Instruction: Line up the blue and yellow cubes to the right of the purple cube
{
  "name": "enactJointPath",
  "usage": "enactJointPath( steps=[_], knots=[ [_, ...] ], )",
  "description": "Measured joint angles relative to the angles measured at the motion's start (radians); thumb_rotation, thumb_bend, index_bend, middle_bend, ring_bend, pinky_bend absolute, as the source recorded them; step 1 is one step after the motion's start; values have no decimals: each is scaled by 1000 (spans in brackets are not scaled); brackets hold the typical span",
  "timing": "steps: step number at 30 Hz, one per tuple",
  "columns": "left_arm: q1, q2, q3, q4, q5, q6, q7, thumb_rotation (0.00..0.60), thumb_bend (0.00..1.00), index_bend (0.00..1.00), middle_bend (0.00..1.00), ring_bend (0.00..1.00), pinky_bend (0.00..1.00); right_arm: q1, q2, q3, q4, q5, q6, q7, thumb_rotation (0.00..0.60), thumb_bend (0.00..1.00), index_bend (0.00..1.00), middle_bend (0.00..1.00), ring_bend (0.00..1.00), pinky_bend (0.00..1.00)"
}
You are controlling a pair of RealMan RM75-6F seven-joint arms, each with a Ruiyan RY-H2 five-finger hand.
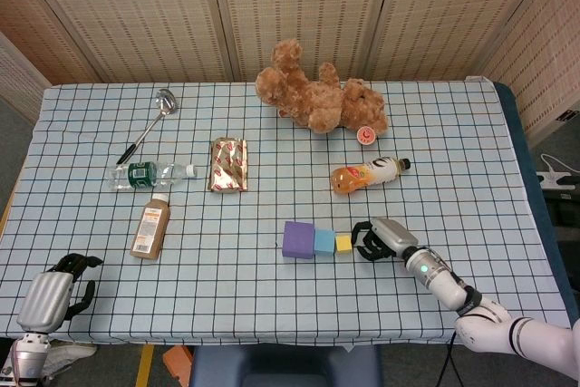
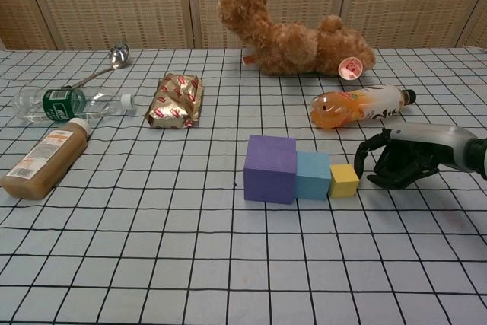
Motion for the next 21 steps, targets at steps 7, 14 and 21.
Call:
enactJointPath(
  steps=[7, 14, 21],
  knots=[
    [0, 0, 0, 0, -1, -1, -1, 600, 541, 349, 374, 240, 515, 0, -18, -2, 21, -15, 3, 26, 600, 403, 486, 866, 938, 1000],
    [0, 1, 0, 0, 0, 0, -4, 600, 541, 349, 374, 240, 515, 4, -38, -7, 39, -34, 7, 55, 600, 403, 483, 867, 938, 1000],
    [1, 1, 0, 1, 0, 1, -5, 600, 541, 350, 374, 240, 515, 6, -47, -10, 51, -45, 16, 69, 600, 403, 481, 867, 938, 1000]
  ],
)
